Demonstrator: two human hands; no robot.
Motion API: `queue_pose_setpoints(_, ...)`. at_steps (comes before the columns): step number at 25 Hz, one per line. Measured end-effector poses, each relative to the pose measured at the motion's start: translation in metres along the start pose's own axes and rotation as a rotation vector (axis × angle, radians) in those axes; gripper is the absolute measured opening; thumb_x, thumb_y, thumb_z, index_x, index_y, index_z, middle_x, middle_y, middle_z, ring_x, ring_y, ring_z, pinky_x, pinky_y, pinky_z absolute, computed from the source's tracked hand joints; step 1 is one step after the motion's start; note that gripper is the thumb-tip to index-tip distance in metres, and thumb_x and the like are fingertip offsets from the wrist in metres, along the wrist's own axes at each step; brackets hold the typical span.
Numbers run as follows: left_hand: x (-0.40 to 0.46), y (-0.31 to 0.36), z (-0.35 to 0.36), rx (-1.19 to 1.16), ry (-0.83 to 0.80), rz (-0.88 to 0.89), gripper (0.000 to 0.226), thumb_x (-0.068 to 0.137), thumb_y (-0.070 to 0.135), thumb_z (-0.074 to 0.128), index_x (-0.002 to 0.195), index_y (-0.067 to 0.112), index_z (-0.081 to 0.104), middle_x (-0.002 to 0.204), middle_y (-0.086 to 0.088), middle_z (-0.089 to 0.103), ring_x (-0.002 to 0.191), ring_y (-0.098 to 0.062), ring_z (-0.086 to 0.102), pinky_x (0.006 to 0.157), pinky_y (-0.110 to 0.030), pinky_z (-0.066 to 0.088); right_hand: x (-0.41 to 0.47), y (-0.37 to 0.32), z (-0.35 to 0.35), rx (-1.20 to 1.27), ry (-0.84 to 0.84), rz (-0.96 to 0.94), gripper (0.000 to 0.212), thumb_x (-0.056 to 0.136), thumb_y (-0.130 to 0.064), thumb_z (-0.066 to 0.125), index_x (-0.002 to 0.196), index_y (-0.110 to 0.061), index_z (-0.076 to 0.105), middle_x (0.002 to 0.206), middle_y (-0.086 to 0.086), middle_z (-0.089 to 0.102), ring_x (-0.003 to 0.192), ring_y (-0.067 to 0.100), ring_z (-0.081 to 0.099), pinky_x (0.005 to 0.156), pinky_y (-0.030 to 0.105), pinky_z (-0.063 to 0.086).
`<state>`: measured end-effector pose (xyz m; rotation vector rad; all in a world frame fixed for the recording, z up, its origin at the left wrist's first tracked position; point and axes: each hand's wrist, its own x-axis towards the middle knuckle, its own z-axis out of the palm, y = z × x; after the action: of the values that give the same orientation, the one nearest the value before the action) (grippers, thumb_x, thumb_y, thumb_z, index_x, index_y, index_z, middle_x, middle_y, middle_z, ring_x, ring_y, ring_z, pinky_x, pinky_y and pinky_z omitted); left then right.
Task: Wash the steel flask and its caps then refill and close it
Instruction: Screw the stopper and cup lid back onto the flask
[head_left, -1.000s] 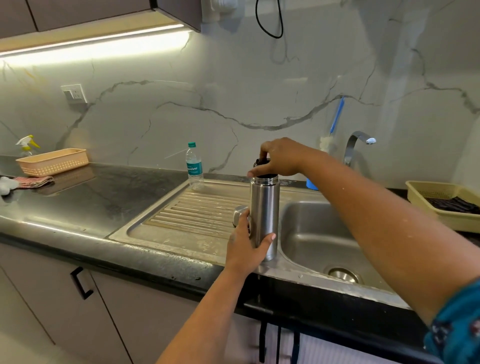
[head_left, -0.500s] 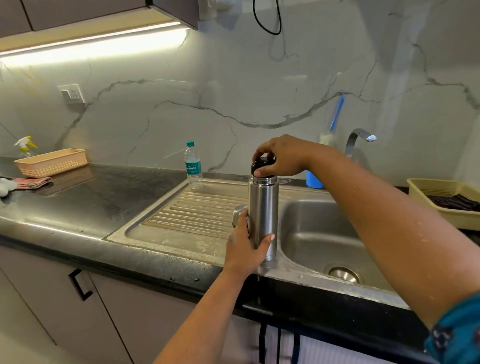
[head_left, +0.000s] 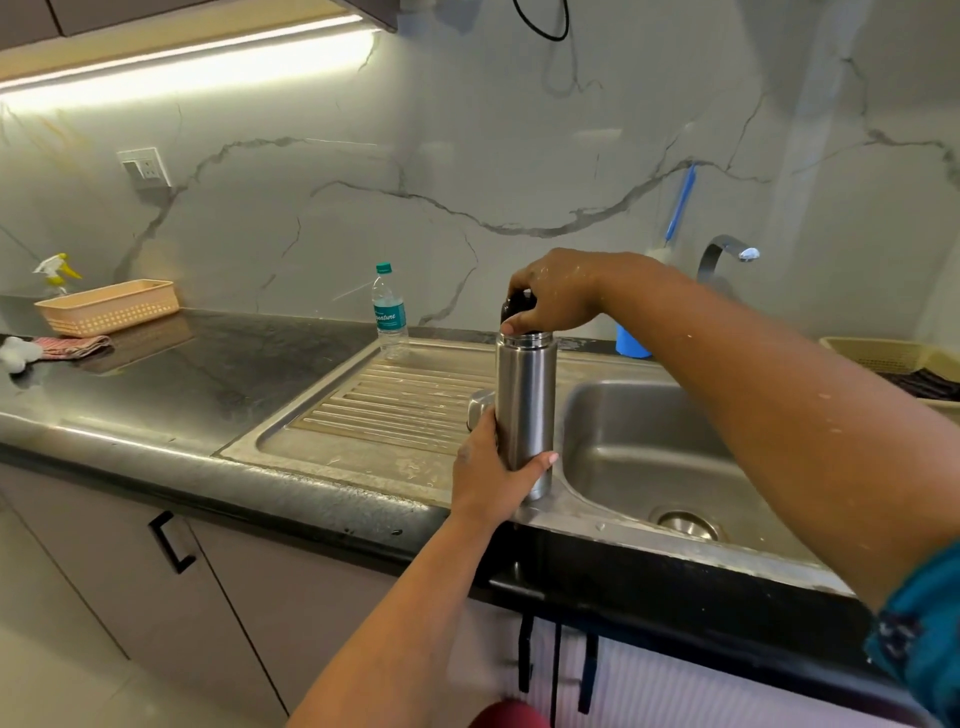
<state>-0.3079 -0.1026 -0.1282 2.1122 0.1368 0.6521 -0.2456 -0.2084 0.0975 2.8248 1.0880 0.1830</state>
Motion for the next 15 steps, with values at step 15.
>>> queue_pose_setpoints(15,-0.004,0.005,0.002,0.077,-0.008,-0.009,0.073,0.075,0.047,0.082,0.130,0.018,0.044,0.113,0.003,0.065,0.104,-0.018,0.065,0.085,-0.028,0.052,-0.022,-0.016,0.042,0.342,0.305,0.113,0.058,0.096,-0.046,0.049,0.142,-0.012,0.039,0.135,0.014,0.049,0.121,0.027,0.047,0.094,0.030,0.038)
